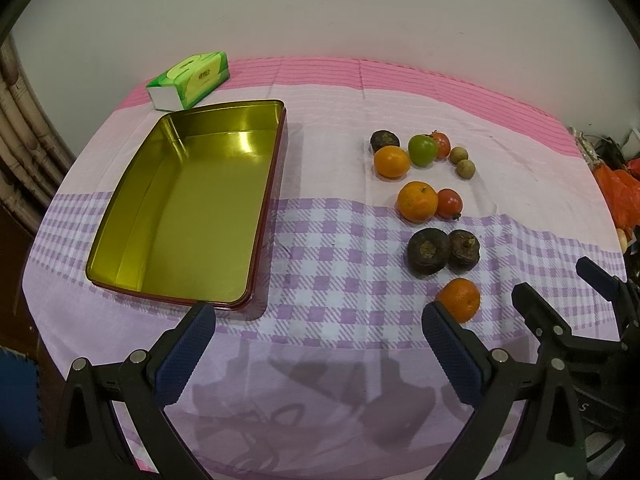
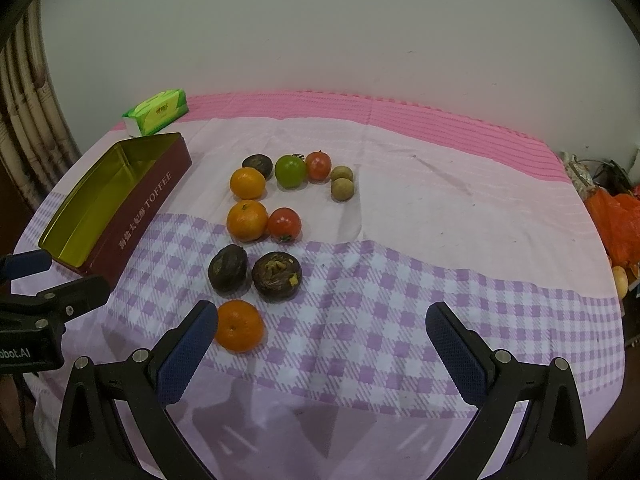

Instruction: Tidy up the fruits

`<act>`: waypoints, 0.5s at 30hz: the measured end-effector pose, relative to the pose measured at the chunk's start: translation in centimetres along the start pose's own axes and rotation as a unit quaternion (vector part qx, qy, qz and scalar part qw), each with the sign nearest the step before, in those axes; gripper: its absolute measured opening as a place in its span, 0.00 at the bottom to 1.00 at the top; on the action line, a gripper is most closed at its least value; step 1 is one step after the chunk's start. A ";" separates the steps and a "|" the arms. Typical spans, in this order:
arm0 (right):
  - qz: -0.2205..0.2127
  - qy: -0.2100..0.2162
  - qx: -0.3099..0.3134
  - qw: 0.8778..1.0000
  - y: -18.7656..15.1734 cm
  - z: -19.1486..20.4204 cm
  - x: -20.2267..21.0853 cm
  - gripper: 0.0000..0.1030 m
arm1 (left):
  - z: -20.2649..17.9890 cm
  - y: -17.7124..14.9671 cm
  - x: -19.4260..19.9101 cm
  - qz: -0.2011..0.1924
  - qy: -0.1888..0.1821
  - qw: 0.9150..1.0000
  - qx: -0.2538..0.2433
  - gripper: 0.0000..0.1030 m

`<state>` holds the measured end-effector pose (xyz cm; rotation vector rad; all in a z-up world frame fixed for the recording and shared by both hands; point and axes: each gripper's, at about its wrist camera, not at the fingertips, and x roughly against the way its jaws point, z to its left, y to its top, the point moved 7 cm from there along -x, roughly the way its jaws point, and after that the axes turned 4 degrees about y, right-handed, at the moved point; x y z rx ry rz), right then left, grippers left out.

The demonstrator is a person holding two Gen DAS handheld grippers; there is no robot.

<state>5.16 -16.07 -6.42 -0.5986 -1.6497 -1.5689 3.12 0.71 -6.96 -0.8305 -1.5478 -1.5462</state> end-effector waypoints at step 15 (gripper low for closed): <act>0.006 0.002 -0.001 1.000 -0.2 0.0 -0.2 1.00 | 0.4 -0.2 -0.5 0.012 0.006 1.000 0.003 0.99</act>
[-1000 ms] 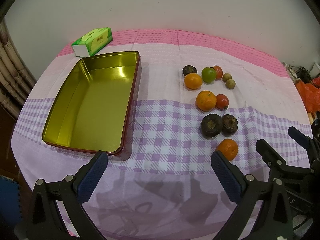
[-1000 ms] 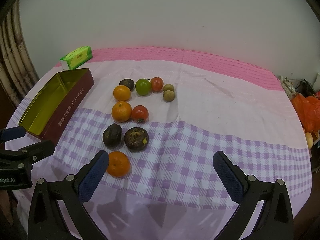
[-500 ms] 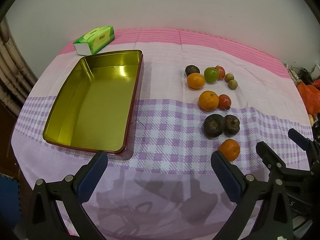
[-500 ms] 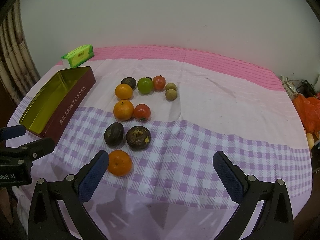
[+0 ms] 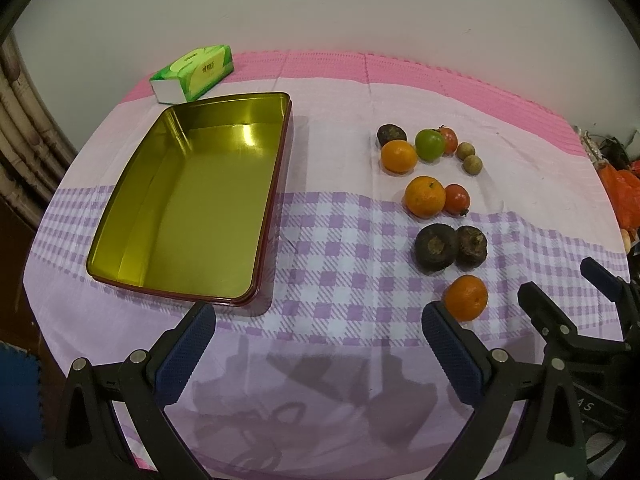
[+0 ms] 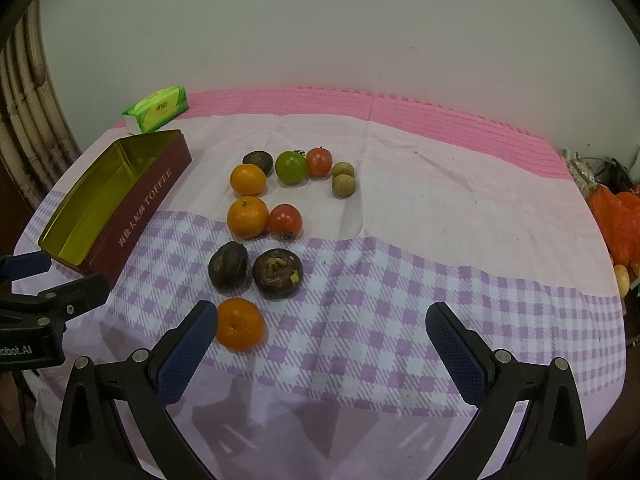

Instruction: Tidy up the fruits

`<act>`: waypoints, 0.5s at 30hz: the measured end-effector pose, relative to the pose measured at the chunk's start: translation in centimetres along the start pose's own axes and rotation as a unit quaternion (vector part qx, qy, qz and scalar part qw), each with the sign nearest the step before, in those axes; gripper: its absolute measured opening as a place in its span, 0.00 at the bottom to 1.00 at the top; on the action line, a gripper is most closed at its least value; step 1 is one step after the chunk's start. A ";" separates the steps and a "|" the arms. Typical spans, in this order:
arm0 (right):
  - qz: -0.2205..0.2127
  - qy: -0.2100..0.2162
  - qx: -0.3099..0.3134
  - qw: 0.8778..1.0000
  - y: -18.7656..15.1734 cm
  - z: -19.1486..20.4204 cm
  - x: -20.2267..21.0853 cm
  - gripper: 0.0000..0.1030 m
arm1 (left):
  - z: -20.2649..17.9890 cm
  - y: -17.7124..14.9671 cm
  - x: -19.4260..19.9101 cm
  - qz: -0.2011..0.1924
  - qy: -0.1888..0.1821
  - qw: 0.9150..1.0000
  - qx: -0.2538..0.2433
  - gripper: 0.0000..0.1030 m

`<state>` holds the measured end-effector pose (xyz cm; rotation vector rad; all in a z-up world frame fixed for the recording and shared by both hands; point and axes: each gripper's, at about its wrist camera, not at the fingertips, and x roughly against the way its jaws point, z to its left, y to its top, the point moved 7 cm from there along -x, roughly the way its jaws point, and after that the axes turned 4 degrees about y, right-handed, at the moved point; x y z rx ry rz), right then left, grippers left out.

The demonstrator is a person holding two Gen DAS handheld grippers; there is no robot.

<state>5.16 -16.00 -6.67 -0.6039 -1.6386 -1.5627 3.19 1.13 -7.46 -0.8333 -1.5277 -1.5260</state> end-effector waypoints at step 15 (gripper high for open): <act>0.011 0.003 0.005 1.000 -0.2 0.2 -0.5 1.00 | 0.0 -0.4 -0.4 0.005 0.001 1.000 0.003 0.99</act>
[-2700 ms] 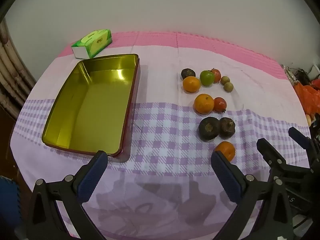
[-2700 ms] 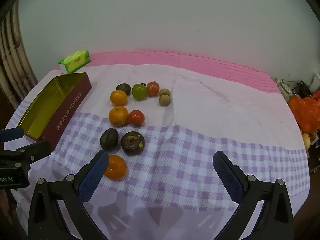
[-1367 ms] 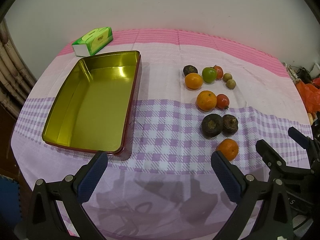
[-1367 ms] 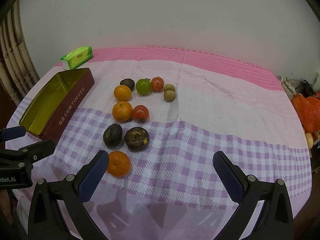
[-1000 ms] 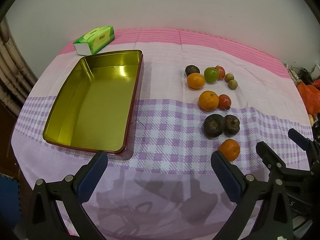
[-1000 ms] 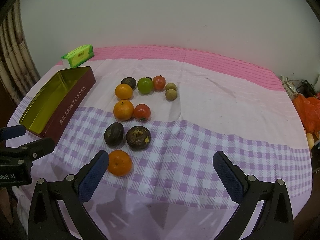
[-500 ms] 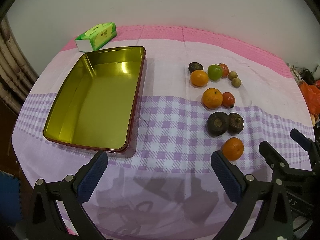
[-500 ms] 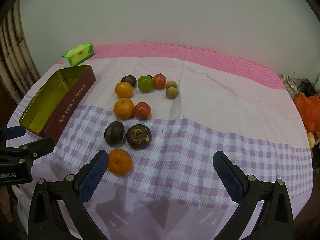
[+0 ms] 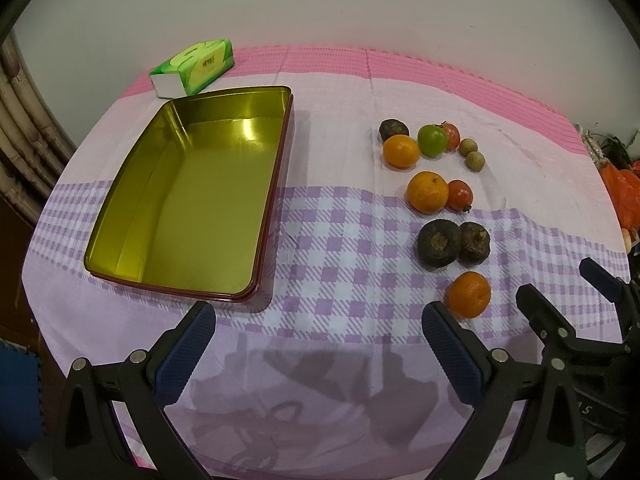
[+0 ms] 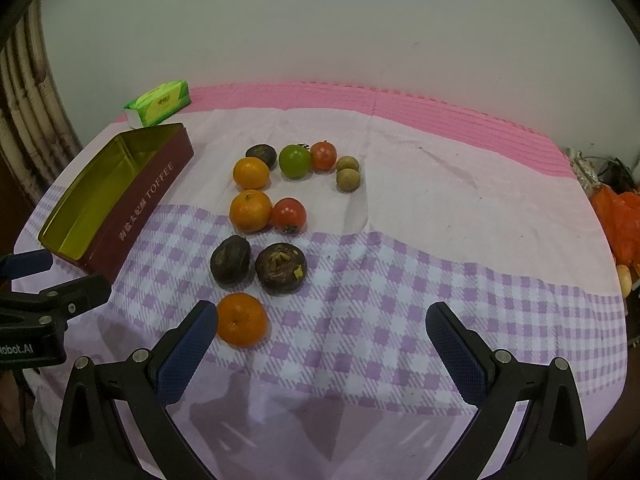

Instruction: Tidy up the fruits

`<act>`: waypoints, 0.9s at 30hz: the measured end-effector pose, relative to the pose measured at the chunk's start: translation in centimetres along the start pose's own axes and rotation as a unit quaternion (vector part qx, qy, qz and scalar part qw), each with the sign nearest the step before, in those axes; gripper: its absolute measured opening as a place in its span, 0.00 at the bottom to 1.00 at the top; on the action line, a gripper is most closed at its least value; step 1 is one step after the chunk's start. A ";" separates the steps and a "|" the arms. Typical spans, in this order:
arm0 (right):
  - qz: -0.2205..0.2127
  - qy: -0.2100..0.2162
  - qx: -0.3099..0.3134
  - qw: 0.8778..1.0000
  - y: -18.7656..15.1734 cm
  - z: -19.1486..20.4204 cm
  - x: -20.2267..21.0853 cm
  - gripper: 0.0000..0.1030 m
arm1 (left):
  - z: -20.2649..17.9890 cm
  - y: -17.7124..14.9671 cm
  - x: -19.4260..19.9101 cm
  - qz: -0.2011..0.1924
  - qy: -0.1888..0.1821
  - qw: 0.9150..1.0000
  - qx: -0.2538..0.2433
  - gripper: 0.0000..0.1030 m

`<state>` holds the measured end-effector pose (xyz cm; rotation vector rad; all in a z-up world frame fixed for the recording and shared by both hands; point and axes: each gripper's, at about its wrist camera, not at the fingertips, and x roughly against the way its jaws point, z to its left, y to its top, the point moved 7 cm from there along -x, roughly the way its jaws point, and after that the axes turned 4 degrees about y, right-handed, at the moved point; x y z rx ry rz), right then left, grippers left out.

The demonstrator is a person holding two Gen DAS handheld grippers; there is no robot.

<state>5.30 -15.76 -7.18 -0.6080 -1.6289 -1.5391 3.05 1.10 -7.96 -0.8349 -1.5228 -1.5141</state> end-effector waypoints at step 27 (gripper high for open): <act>0.023 0.016 0.021 0.999 -0.5 1.3 -1.3 1.00 | 0.2 0.2 -0.4 0.007 0.002 1.000 0.000 0.99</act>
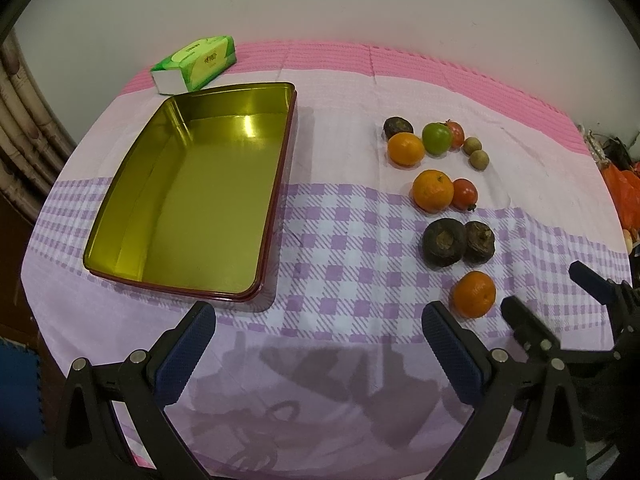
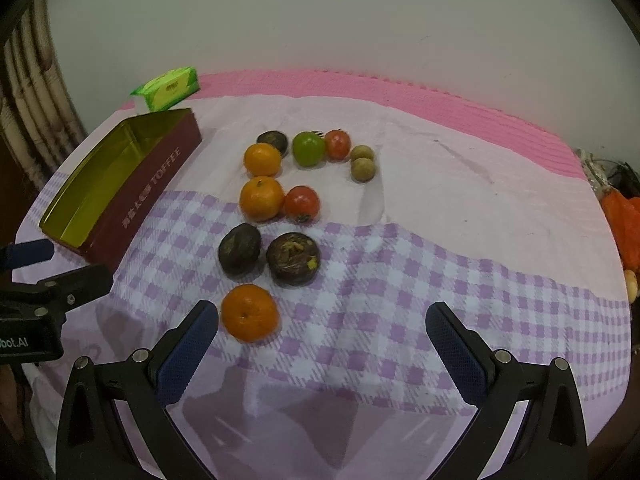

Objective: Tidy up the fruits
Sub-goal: 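Lower the right gripper onto the nearest mandarin orange and close it, then grasp a dark brown round fruit with the left gripper while the right gripper holds the orange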

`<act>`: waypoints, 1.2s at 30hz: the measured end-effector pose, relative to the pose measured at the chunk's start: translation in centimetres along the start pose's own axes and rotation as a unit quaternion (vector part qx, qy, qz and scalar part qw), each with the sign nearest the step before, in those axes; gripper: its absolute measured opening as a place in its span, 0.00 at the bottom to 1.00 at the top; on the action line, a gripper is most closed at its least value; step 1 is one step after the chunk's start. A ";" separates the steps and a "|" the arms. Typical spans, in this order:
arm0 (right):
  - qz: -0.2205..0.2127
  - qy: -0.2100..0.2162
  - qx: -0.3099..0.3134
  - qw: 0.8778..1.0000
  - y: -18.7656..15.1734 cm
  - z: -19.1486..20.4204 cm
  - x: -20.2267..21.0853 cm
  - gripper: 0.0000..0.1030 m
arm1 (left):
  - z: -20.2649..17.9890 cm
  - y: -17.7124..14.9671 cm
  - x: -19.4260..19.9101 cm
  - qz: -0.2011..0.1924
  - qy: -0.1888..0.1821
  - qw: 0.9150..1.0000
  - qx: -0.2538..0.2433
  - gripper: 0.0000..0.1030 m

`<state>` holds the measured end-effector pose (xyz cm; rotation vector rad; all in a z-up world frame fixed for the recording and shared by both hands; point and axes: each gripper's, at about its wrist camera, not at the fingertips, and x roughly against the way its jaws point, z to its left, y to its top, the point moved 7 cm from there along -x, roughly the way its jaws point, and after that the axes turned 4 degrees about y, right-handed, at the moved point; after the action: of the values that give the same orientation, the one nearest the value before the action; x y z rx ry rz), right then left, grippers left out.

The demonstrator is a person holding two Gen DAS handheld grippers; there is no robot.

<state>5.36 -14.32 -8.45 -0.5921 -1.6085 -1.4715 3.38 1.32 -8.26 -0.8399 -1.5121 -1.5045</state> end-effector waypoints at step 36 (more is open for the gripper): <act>0.074 0.057 0.022 0.995 -0.9 2.0 -4.5 0.38 | -1.9 1.5 -1.6 -0.005 -0.020 0.999 -0.045 0.99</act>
<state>6.39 -11.65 -12.57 -0.5794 -1.4720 -1.3337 5.56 -0.31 -9.14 -0.9212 -1.4879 -1.5818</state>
